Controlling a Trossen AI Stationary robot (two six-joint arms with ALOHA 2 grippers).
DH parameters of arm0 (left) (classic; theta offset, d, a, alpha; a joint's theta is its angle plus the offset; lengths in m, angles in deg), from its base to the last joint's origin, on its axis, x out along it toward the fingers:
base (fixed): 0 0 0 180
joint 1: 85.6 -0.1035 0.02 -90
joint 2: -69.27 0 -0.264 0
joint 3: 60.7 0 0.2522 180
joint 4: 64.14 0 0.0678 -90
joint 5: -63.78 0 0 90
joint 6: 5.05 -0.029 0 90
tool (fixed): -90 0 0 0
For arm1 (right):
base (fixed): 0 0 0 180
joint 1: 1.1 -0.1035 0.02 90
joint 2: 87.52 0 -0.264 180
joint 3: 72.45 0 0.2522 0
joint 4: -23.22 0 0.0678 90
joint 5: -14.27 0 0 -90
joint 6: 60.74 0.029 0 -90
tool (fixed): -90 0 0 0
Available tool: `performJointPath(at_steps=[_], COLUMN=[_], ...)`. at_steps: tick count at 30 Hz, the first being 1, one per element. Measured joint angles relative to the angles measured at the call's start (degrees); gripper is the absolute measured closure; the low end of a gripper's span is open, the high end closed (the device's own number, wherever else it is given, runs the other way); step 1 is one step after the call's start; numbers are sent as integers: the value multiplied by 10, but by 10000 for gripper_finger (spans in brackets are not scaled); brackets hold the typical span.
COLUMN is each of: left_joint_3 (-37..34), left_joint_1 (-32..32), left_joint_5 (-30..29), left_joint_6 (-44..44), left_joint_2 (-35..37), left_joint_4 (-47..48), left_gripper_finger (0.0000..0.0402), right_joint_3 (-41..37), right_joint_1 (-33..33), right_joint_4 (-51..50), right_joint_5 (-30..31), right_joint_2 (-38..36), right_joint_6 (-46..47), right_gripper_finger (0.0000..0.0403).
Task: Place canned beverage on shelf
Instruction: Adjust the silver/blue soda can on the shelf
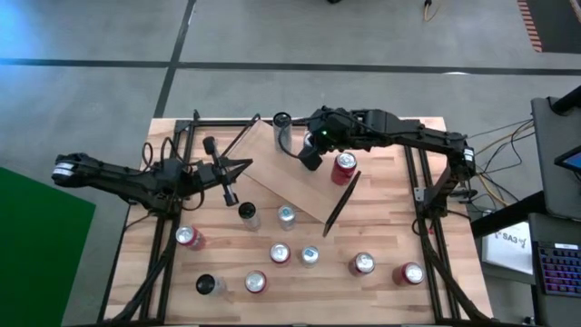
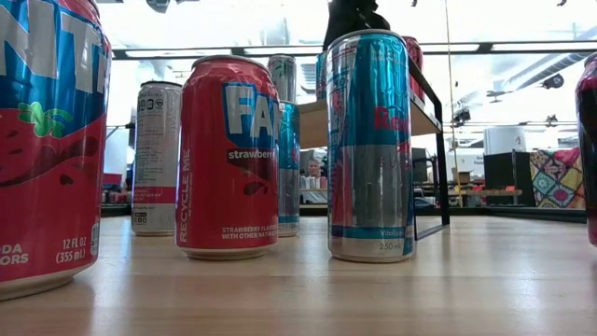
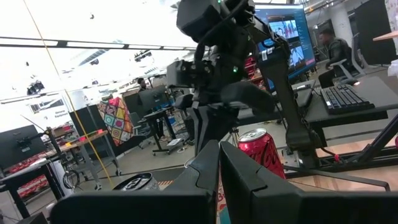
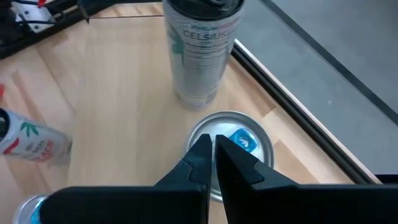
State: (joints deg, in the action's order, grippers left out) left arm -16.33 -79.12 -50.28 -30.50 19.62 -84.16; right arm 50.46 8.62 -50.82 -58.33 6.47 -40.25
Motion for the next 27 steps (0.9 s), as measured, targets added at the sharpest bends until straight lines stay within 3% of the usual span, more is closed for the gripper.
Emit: performJointPath(at_steps=[27], left_joint_3=[0], left_joint_1=[0], left_joint_5=[0], left_joint_6=[-2], left_joint_2=[0], left_joint_4=[0], left_gripper_finger=[402], right_joint_3=[22], right_joint_1=[-10], right_joint_4=[-53], right_joint_5=[4], right_joint_2=[-3], right_joint_6=[39], right_gripper_finger=[390])
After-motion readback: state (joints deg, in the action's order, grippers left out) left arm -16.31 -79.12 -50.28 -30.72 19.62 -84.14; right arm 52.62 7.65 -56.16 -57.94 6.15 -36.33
